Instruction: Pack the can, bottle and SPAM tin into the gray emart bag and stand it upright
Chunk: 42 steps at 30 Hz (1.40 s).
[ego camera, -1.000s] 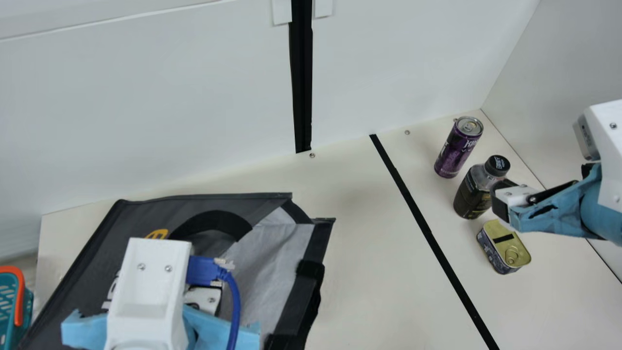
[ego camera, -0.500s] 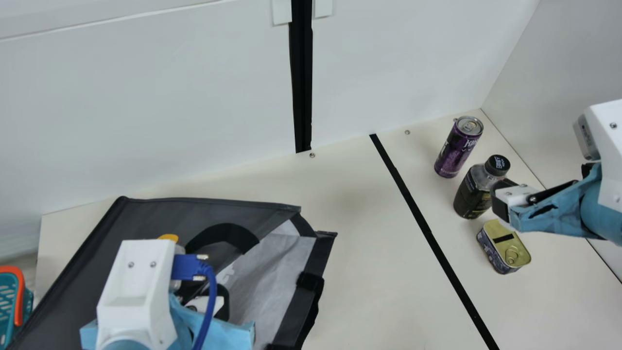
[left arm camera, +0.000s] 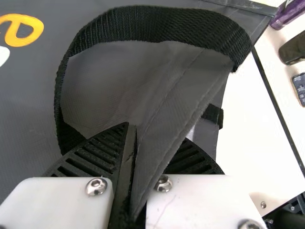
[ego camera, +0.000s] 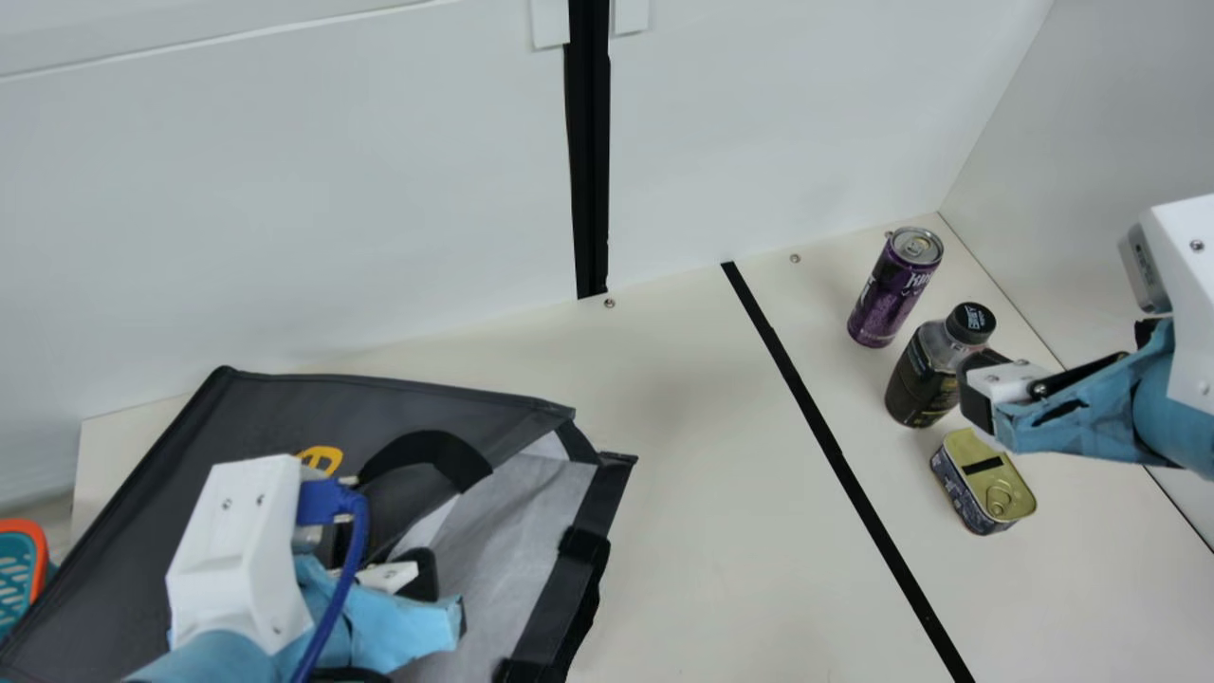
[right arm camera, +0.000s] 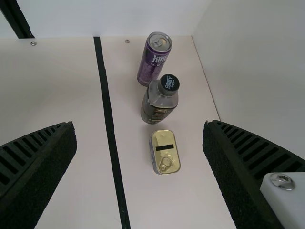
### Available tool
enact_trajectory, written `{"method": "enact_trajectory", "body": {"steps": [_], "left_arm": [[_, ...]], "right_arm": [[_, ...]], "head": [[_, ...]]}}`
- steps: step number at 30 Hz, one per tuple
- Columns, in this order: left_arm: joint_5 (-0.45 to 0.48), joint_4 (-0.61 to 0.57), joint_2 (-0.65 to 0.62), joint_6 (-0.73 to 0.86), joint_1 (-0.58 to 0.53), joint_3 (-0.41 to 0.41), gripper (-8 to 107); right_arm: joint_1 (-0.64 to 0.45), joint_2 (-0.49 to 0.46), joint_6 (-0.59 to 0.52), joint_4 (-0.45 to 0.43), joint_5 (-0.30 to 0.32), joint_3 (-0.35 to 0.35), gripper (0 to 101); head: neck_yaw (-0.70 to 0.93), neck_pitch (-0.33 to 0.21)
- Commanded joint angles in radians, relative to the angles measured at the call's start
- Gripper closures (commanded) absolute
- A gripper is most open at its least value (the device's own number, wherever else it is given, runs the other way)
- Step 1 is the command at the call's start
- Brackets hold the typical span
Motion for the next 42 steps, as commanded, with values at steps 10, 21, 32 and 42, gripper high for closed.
{"method": "enact_trajectory", "body": {"steps": [10, 21, 32, 42], "left_arm": [[-0.078, -0.188, 0.0, 0.117, 0.126, 0.04, 107], [-0.115, -0.282, 0.008, 0.205, 0.221, 0.053, 107], [-0.131, -0.307, 0.018, 0.246, 0.274, 0.05, 107], [-0.141, -0.301, 0.016, 0.254, 0.284, 0.055, 107]], "right_arm": [[0.0, 0.0, 0.0, 0.0, 0.0, 0.0, 6], [0.0, 0.0, 0.0, 0.0, 0.0, 0.0, 6], [0.0, 0.0, 0.0, 0.0, 0.0, 0.0, 6], [0.0, 0.0, 0.0, 0.0, 0.0, 0.0, 6]], "head": [[-0.001, -0.023], [-0.001, -0.023], [-0.001, -0.023], [-0.001, -0.023]]}}
